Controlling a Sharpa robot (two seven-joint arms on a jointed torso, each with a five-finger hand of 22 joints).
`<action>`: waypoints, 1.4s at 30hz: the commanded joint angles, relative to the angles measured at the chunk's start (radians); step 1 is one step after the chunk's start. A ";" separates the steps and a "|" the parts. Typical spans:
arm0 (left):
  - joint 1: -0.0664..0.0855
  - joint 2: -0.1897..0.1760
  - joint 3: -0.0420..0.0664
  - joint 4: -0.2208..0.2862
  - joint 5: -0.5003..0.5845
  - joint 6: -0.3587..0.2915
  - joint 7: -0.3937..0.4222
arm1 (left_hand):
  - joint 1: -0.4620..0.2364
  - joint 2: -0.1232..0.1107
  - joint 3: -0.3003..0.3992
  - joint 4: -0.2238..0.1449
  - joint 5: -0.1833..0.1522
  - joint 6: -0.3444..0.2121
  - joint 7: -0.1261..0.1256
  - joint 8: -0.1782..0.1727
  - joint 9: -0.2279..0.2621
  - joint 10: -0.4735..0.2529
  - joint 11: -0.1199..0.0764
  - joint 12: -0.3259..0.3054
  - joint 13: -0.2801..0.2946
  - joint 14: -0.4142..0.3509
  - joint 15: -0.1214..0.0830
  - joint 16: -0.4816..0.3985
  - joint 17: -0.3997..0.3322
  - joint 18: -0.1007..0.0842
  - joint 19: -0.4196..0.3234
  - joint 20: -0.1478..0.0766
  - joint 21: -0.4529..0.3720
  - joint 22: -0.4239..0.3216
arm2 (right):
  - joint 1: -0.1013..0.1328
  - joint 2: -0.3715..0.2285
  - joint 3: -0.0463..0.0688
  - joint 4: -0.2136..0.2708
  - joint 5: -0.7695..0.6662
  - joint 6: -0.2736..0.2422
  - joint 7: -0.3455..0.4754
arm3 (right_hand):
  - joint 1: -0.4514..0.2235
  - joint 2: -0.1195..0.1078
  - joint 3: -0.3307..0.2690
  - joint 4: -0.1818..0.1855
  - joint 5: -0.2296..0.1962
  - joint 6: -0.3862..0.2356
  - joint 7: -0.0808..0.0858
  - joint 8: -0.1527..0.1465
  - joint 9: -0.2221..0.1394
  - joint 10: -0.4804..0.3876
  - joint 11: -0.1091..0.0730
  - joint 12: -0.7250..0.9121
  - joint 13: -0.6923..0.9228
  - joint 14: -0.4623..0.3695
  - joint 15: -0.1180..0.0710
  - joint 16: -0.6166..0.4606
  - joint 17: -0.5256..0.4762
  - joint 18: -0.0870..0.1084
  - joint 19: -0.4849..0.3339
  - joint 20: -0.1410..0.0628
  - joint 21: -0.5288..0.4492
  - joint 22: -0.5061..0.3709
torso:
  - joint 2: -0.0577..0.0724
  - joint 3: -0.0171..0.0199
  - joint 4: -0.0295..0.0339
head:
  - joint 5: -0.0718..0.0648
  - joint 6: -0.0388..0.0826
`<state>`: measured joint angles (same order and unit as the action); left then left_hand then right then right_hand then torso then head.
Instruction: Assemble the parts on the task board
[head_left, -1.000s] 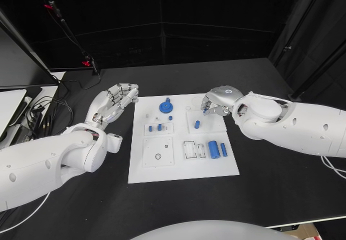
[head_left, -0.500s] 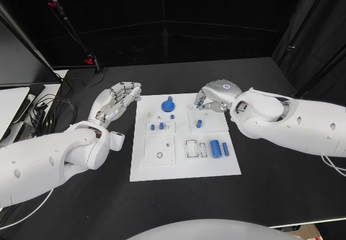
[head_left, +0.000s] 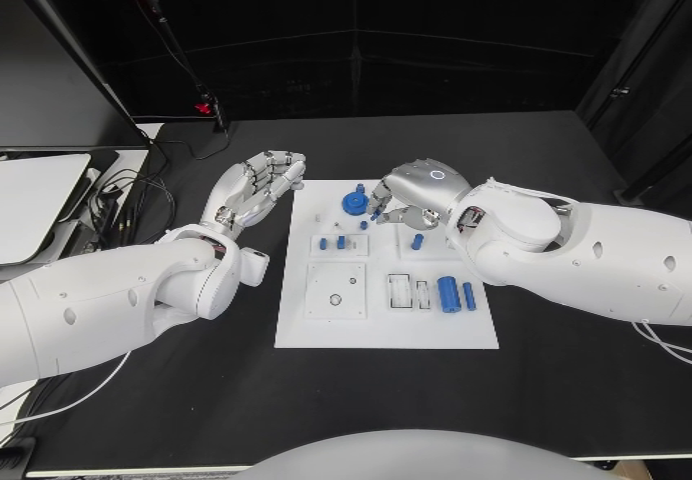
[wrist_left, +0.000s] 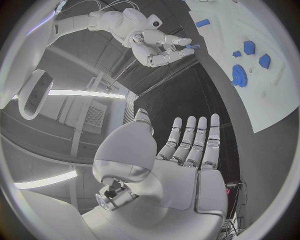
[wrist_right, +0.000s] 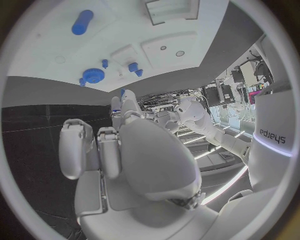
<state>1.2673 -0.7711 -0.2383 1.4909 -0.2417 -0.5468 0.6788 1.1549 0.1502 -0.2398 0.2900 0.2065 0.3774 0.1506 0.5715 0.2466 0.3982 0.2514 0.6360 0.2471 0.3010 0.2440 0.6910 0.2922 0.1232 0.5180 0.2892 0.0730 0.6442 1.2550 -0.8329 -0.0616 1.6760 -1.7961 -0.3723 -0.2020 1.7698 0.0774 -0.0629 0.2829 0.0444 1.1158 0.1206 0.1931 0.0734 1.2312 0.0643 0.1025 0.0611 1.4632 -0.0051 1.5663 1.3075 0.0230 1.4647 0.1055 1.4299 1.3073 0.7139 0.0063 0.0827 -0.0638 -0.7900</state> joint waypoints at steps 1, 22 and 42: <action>0.001 0.001 0.001 0.001 0.001 0.002 0.121 | 0.003 0.006 -0.003 0.001 0.006 0.007 0.139 0.005 -0.001 0.004 -0.001 0.003 -0.001 -0.007 -0.002 0.006 -0.002 -0.014 0.008 0.000 -0.003 -0.001 | 0.001 0.015 0.001 0.015 0.020 0.045 0.015 | 0.007 -0.003 0.006 0.001 0.004 0.006 0.003 0.003 0.000 0.006 0.002 -0.008 -0.001 0.108 0.004 0.004 0.263 0.018 0.019 -0.002 -0.003 0.163 | 0.000 -0.0011 -0.0012 | 0.023 -0.010; 0.001 -0.001 0.001 0.001 0.001 0.003 0.121 | 0.003 0.006 -0.003 0.001 0.007 0.007 0.139 0.006 -0.002 0.004 -0.001 0.004 -0.002 -0.007 -0.002 0.006 -0.002 -0.014 0.008 0.000 -0.003 -0.001 | -0.066 0.068 -0.001 0.007 0.035 0.137 0.016 | 0.012 -0.003 0.022 -0.003 0.005 0.004 0.009 -0.008 -0.002 0.009 0.007 -0.026 -0.001 0.108 0.008 0.004 0.263 0.020 0.014 0.002 -0.013 0.157 | -0.001 0.0000 -0.0032 | 0.038 -0.045; 0.001 -0.001 0.001 0.001 0.001 0.002 0.119 | 0.004 0.008 -0.004 0.001 0.007 0.006 0.139 0.006 -0.006 0.002 -0.001 0.006 -0.006 -0.008 -0.002 0.009 -0.006 -0.014 0.009 0.000 -0.002 -0.003 | -0.085 0.101 -0.002 -0.020 0.035 0.173 0.008 | 0.014 -0.005 0.033 -0.005 0.006 0.002 0.013 -0.016 -0.003 0.009 0.010 -0.035 -0.001 0.108 0.011 0.004 0.263 0.022 0.011 0.004 -0.019 0.153 | -0.001 -0.0006 -0.0020 | 0.031 -0.054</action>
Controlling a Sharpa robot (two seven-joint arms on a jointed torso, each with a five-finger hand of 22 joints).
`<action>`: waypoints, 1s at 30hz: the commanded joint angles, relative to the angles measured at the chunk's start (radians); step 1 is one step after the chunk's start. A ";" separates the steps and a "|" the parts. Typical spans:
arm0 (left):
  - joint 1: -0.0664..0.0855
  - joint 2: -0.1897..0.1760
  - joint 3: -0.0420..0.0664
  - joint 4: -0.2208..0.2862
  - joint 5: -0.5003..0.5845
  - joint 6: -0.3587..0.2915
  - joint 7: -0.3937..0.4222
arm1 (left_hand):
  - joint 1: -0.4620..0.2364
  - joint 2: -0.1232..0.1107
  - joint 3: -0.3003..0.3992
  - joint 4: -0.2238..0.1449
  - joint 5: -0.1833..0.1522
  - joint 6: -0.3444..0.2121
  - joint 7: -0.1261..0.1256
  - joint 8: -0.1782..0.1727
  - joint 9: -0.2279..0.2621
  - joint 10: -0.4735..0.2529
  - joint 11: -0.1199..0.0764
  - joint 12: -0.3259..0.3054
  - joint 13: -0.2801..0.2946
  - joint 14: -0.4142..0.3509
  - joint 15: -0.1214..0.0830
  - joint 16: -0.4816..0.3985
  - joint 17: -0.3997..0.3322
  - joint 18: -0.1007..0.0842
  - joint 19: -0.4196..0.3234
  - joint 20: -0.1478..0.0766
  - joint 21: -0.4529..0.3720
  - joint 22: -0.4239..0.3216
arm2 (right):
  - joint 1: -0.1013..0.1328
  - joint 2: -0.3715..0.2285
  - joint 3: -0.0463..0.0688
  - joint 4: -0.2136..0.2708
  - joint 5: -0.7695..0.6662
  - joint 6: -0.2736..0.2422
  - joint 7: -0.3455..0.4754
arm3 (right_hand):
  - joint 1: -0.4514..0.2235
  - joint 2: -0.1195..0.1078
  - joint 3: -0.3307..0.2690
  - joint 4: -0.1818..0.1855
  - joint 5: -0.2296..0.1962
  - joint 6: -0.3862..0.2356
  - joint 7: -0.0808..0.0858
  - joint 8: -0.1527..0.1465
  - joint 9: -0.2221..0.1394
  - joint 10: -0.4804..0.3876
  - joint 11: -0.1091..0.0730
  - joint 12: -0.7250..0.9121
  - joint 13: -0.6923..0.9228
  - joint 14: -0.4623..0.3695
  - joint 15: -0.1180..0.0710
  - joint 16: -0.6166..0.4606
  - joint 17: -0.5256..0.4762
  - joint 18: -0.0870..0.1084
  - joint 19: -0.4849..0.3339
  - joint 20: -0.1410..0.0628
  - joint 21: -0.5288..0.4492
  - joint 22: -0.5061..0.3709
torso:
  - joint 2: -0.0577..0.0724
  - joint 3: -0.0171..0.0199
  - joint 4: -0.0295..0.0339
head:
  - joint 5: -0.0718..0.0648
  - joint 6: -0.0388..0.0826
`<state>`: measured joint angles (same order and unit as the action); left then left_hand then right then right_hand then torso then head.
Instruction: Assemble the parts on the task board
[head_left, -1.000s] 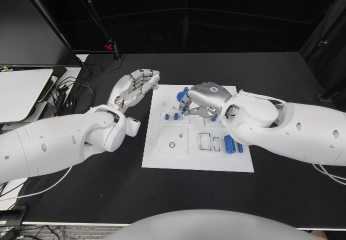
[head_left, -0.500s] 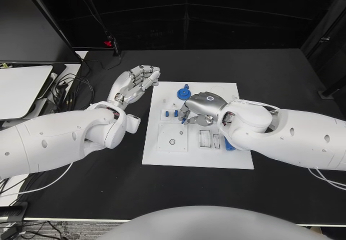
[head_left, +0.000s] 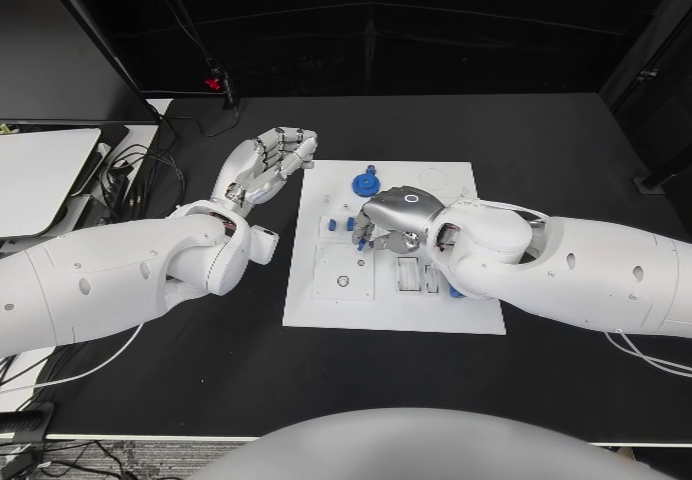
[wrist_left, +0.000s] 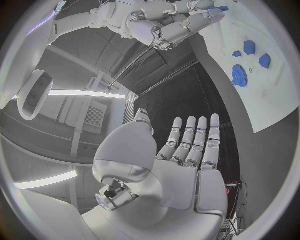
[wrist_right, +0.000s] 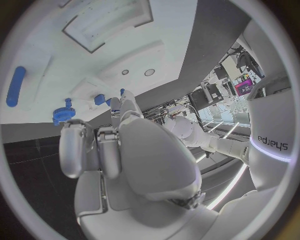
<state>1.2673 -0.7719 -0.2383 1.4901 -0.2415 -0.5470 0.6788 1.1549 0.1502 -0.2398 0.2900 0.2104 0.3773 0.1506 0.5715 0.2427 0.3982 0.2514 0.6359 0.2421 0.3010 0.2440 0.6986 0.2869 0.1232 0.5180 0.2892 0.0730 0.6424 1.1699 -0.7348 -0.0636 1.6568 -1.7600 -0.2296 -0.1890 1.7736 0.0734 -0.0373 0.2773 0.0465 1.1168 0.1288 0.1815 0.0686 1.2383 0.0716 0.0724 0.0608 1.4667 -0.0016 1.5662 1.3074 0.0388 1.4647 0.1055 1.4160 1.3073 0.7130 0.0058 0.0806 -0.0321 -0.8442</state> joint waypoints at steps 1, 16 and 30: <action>0.001 0.000 0.001 0.002 0.001 0.002 0.119 | 0.004 0.009 -0.005 0.001 0.004 0.006 0.139 0.006 -0.003 0.002 -0.001 0.006 -0.002 -0.008 -0.002 0.002 -0.002 -0.014 0.009 0.000 -0.002 -0.002 | 0.000 0.004 0.000 -0.001 -0.001 0.035 -0.007 | 0.011 -0.001 0.007 0.001 0.004 0.001 0.005 -0.004 0.002 0.002 0.003 -0.005 -0.001 0.104 0.007 0.005 0.263 0.006 0.011 0.004 -0.005 0.153 | 0.000 -0.0001 0.0001 | 0.000 0.000; 0.001 -0.002 0.001 0.004 0.001 0.001 0.119 | 0.004 0.010 -0.005 0.001 0.004 0.006 0.139 0.006 -0.003 0.002 -0.001 0.007 -0.003 -0.008 -0.002 0.003 -0.003 -0.014 0.009 0.000 -0.002 -0.002 | -0.011 0.010 0.000 -0.005 -0.001 0.077 -0.017 | 0.011 -0.002 0.012 0.000 0.004 -0.001 0.006 -0.008 0.001 0.001 0.004 -0.007 -0.001 0.104 0.008 0.005 0.263 0.007 0.009 0.006 -0.010 0.150 | 0.000 0.0005 0.0020 | -0.004 -0.004; 0.001 -0.005 0.001 0.006 0.001 -0.001 0.118 | 0.004 0.013 -0.007 0.001 0.005 0.005 0.139 0.008 -0.008 0.000 -0.001 0.011 -0.008 -0.006 -0.002 0.009 -0.008 -0.013 0.012 -0.001 -0.001 -0.004 | -0.013 0.010 -0.001 -0.009 0.001 0.096 -0.013 | 0.009 -0.003 0.015 0.000 0.004 -0.003 0.008 -0.011 0.001 -0.001 0.005 -0.010 -0.001 0.104 0.010 0.005 0.263 0.009 0.005 0.007 -0.016 0.146 | 0.000 0.0006 0.0002 | -0.005 -0.001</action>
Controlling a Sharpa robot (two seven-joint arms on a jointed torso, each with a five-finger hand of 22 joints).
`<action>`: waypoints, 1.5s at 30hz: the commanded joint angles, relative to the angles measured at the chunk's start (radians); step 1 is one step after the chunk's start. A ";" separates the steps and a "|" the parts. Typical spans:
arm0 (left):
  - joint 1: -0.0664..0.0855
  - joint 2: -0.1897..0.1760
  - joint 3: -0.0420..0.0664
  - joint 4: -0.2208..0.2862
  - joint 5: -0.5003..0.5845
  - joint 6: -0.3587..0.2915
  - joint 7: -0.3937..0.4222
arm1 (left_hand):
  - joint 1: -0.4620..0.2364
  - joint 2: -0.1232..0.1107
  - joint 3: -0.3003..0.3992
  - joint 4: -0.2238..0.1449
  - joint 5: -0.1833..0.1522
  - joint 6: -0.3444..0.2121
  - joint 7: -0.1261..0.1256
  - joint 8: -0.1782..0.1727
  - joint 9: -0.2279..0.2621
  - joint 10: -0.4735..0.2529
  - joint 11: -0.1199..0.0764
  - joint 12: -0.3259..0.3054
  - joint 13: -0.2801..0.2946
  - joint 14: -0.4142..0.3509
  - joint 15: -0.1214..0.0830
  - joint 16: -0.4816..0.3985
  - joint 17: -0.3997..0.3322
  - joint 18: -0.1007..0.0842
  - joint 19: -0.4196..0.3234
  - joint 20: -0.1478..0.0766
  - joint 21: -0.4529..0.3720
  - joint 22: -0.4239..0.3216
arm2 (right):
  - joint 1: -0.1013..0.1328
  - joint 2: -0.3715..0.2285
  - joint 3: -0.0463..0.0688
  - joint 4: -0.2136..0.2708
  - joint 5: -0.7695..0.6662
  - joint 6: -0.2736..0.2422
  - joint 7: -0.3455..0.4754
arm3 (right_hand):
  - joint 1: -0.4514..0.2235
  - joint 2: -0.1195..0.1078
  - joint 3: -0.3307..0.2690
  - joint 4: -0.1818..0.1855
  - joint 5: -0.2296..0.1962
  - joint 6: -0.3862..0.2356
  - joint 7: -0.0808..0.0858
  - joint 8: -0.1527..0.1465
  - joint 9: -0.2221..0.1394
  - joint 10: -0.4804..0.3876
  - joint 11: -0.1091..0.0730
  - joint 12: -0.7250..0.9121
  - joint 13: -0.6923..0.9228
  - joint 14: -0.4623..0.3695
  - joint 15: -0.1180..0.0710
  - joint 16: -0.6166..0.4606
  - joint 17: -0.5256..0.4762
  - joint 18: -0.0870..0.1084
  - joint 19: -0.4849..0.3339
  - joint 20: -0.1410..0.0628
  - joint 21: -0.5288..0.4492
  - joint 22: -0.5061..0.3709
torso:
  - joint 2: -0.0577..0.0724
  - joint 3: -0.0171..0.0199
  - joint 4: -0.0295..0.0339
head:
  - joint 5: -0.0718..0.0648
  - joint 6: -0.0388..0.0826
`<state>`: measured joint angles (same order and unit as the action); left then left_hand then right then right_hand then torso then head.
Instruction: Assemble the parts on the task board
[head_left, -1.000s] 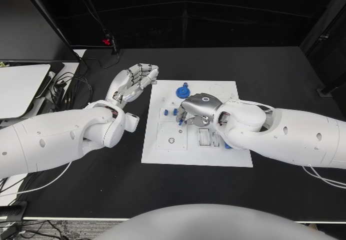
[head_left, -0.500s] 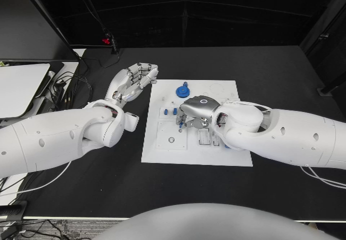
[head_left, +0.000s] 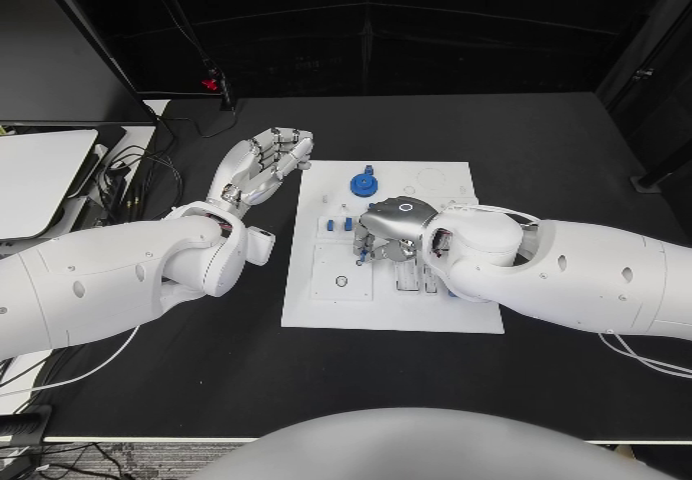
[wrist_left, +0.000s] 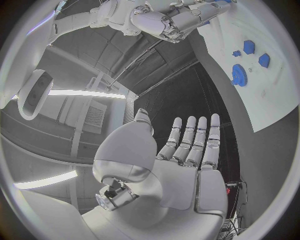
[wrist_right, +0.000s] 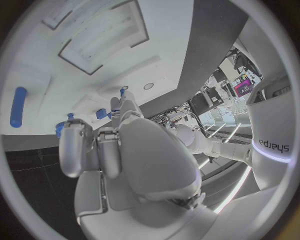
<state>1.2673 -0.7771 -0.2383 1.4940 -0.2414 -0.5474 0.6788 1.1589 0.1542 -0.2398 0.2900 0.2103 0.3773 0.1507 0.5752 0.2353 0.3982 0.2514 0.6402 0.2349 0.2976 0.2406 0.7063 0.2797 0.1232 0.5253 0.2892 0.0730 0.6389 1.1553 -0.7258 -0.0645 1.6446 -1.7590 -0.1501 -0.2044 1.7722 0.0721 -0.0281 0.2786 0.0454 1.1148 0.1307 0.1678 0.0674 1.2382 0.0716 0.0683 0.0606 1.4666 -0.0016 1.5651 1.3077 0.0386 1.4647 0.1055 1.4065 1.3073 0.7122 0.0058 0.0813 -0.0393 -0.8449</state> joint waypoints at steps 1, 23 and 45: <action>0.001 0.000 0.001 0.002 0.001 -0.001 0.118 | 0.001 0.009 -0.007 0.001 0.005 0.005 0.139 0.004 -0.001 0.000 -0.001 0.006 -0.001 -0.003 0.001 0.001 -0.001 -0.013 0.005 -0.001 -0.001 -0.001 | 0.001 0.001 0.000 0.003 0.002 0.018 0.004 | 0.011 -0.001 0.006 -0.001 0.005 -0.001 0.006 0.002 0.002 -0.001 0.005 -0.006 -0.001 0.104 0.010 0.006 0.263 0.009 0.005 0.007 -0.006 0.146 | 0.001 0.0006 -0.0005 | 0.003 0.000; 0.001 0.003 0.001 -0.001 0.001 -0.002 0.116 | 0.001 0.009 -0.007 0.001 0.005 0.005 0.139 0.004 -0.001 0.000 -0.001 0.006 -0.001 -0.003 0.001 0.001 -0.001 -0.013 0.005 -0.001 -0.001 -0.001 | 0.000 0.013 0.000 -0.010 0.014 0.007 0.011 | 0.011 -0.001 0.009 -0.001 0.006 -0.001 0.006 0.000 0.002 -0.002 0.006 -0.007 -0.001 0.104 0.010 0.006 0.263 0.010 0.005 0.007 -0.008 0.144 | 0.000 0.0001 -0.0013 | 0.002 -0.003; 0.001 0.000 0.001 0.002 0.001 -0.003 0.114 | 0.002 0.012 -0.008 0.001 0.005 0.005 0.139 0.006 -0.004 0.000 -0.001 0.009 -0.005 -0.002 0.001 0.005 -0.005 -0.013 0.007 -0.001 -0.001 -0.002 | -0.001 0.032 -0.001 -0.016 0.014 0.033 -0.002 | 0.008 -0.003 0.014 -0.001 0.006 -0.004 0.008 -0.005 0.001 -0.007 0.008 -0.008 -0.001 0.104 0.012 0.006 0.263 0.011 0.003 0.009 -0.012 0.142 | 0.001 0.0002 -0.0010 | 0.006 -0.013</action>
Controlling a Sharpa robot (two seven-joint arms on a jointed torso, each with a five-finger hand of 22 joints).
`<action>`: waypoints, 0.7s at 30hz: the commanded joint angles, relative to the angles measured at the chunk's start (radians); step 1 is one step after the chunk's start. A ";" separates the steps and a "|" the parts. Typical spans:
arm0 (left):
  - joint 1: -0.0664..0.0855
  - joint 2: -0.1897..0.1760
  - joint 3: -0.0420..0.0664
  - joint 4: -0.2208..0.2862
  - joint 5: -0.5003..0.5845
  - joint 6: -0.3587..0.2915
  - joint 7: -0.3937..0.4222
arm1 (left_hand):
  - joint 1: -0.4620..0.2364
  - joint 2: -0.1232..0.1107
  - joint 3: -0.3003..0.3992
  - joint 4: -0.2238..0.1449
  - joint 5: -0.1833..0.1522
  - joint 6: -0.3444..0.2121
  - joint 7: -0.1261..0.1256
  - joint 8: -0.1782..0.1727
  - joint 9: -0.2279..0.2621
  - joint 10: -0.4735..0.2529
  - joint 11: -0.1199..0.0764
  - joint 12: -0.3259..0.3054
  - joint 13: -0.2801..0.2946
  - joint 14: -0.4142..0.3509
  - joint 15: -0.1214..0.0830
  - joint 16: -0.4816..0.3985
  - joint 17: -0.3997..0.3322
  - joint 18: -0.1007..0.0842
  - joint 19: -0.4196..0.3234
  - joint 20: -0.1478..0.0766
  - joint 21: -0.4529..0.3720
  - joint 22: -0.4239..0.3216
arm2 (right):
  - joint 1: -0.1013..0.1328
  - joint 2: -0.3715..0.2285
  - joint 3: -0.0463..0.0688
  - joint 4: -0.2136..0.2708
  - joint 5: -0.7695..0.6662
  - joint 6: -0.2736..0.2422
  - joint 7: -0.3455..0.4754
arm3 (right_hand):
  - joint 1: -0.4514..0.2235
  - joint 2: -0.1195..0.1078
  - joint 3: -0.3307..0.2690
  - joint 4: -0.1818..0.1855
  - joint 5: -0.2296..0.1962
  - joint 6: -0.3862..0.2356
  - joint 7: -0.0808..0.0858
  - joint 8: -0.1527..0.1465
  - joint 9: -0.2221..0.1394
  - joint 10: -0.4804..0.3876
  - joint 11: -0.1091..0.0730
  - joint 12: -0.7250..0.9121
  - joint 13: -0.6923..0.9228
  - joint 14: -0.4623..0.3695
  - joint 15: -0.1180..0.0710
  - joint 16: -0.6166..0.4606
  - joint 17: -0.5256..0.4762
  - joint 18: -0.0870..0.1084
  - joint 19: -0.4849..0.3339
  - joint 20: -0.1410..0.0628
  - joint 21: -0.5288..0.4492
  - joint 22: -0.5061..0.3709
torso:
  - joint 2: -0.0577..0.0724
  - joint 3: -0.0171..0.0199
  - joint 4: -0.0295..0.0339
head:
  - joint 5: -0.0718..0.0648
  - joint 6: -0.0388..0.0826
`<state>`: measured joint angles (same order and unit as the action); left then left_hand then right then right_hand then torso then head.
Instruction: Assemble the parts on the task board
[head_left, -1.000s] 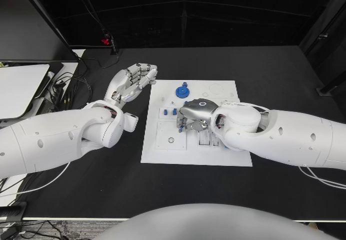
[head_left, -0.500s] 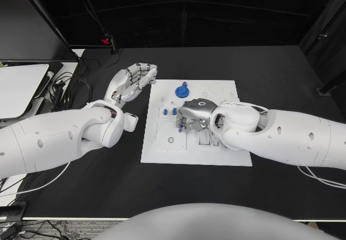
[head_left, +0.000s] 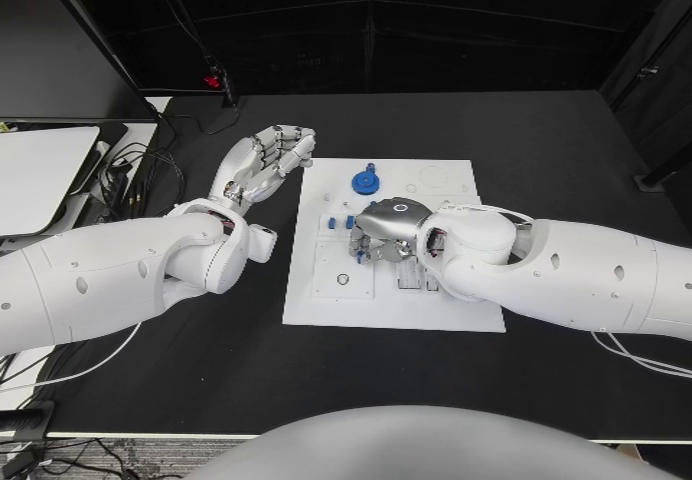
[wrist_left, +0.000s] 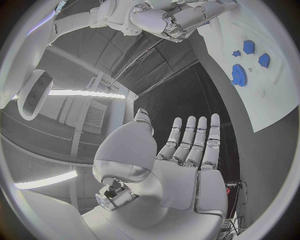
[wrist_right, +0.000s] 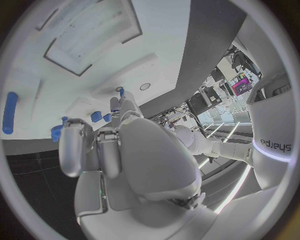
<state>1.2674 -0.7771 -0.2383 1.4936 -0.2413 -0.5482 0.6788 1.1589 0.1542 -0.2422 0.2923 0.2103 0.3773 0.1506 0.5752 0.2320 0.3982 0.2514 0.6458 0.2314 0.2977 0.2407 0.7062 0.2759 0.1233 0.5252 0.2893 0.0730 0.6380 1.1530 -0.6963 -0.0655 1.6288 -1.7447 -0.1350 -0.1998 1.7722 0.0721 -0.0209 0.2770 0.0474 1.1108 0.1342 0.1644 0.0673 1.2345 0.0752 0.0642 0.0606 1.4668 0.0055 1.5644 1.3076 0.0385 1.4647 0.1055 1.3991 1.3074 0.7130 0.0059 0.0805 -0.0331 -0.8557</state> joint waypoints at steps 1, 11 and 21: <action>0.001 0.000 0.001 0.002 0.001 -0.002 0.114 | 0.002 0.012 -0.006 -0.001 0.005 0.005 0.139 0.006 -0.001 0.000 -0.001 0.003 -0.001 -0.002 0.001 0.005 -0.001 -0.013 0.007 -0.001 -0.001 -0.002 | 0.001 0.003 0.000 0.000 -0.001 0.021 -0.008 | 0.008 -0.003 0.007 0.001 0.004 -0.001 0.005 -0.002 0.001 -0.004 0.005 -0.004 -0.001 0.104 0.005 0.006 0.263 0.011 0.002 0.009 -0.005 0.142 | 0.000 0.0000 -0.0002 | 0.000 -0.002; 0.001 0.000 0.001 0.002 0.001 -0.002 0.112 | 0.003 0.013 -0.006 -0.001 0.006 0.005 0.139 0.006 -0.003 -0.001 -0.001 0.005 -0.003 -0.002 0.001 0.007 -0.003 -0.013 0.007 -0.001 -0.001 -0.002 | 0.001 0.006 0.000 0.002 -0.009 0.056 -0.032 | 0.001 -0.020 0.021 0.001 0.004 -0.027 0.014 -0.027 -0.002 -0.045 0.016 -0.006 -0.002 0.104 0.014 0.006 0.263 0.012 -0.001 0.016 -0.013 0.137 | 0.000 0.0000 -0.0002 | -0.001 -0.003; 0.001 0.001 0.001 0.002 0.001 -0.001 0.110 | 0.004 0.015 -0.006 -0.001 0.006 0.005 0.139 0.007 -0.004 -0.001 -0.001 0.006 -0.004 -0.002 0.001 0.008 -0.005 -0.012 0.008 -0.001 -0.001 -0.003 | 0.000 0.005 0.000 0.004 -0.014 0.061 -0.037 | -0.003 -0.026 0.032 0.001 0.004 -0.031 0.020 -0.034 0.000 -0.055 0.021 0.000 0.000 0.104 0.019 0.006 0.263 0.013 -0.002 0.022 -0.017 0.135 | 0.000 -0.0001 -0.0001 | -0.004 -0.003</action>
<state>1.2673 -0.7766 -0.2383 1.4938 -0.2412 -0.5484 0.6788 1.1641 0.1594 -0.2422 0.2923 0.2103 0.3773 0.1507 0.5752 0.2289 0.3982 0.2514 0.6458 0.2279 0.2977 0.2407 0.7112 0.2718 0.1232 0.5252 0.2893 0.0730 0.6366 1.1548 -0.6916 -0.0635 1.6310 -1.7502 -0.1000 -0.2270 1.7723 0.0540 0.0069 0.2772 0.0486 1.0804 0.1531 0.1319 0.0660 1.1843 0.0964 0.0644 0.0597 1.4686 0.0180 1.5644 1.3080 0.0386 1.4651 0.1203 1.3878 1.3073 0.7127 0.0058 0.0804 -0.0366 -0.8584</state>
